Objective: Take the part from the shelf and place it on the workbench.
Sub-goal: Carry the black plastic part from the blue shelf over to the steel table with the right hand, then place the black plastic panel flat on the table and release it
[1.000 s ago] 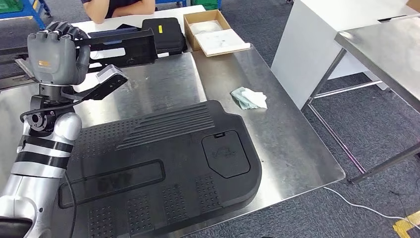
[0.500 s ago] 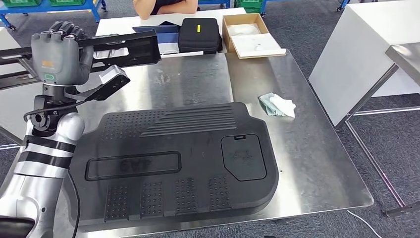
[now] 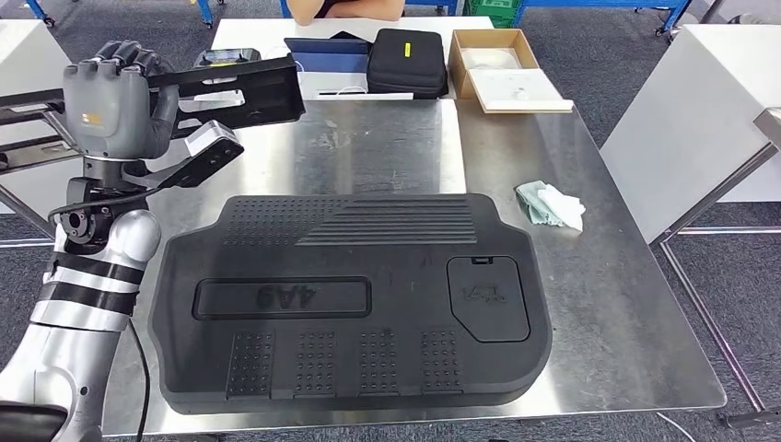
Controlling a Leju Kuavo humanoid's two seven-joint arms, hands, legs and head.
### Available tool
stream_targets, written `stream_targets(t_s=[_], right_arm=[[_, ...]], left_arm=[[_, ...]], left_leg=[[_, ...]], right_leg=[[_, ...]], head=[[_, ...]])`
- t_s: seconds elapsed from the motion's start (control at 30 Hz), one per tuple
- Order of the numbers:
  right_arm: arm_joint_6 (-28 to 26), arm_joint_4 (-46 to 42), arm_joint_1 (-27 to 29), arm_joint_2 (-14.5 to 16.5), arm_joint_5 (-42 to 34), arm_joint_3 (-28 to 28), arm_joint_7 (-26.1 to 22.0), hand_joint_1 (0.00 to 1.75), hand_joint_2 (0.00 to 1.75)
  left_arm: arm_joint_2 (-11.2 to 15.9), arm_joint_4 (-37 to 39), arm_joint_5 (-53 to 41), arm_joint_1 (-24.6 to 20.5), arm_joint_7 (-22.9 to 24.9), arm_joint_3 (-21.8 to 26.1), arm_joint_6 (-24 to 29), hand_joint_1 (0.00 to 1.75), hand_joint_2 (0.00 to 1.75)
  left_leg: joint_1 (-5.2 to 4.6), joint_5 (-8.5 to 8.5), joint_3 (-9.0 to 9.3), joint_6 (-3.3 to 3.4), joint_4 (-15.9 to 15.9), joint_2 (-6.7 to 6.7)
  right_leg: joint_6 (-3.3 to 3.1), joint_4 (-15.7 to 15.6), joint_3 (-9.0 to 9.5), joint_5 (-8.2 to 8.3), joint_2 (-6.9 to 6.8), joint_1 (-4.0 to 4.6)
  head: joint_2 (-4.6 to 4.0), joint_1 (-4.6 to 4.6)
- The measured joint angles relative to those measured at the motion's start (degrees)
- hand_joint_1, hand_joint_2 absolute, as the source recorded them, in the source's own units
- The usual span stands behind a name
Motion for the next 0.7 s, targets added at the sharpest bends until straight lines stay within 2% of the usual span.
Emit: stream_targets(t_s=[0.13,0.3,0.5,0.7], right_arm=[[1.2,0.0,-0.2,0.0,0.4,-0.1,-0.4,0.0,0.0],[1.7,0.0,-0.3,0.2,1.9,0.0,-0.7,0.0,0.0],[1.8,0.0,-0.3,0.4,3.4,0.3,-0.7,0.0,0.0],[1.8,0.0,-0.3,0.6,4.2,0.3,-0.4,0.0,0.0]], left_arm=[[-1.4,0.2,1.5,-0.3,-0.7,-0.1,-1.0,1.75,1.75],[-4.7,1.1,3.5,-1.1,-1.1,-1.5,-1.8,1.75,1.75],[-9.6,2.1,7.4,-1.6,-2.5,-3.7,-2.4,1.75,1.75],[-13.1,2.0,12.3,-0.6,-3.7,-7.0,-4.4,1.75,1.75]], left_leg=[[-0.16,0.07,-0.18,0.44,0.0,-0.07],[-0.28,0.22,-0.36,0.78,0.0,-0.04],[-0.26,0.42,-0.34,1.01,-0.1,-0.03],[-0.21,0.46,-0.31,1.03,-0.2,-0.02]], right_leg=[[0.6,-0.5,0.01,0.35,-0.04,-0.07],[1.13,-0.5,-0.2,0.65,-0.04,-0.09],[1.32,-0.5,-0.26,0.79,-0.04,0.0],[1.33,-0.5,-0.25,0.8,-0.04,0.1]], head=[[0.0,0.01],[0.0,0.0],[0.0,-0.02],[0.0,-0.03]])
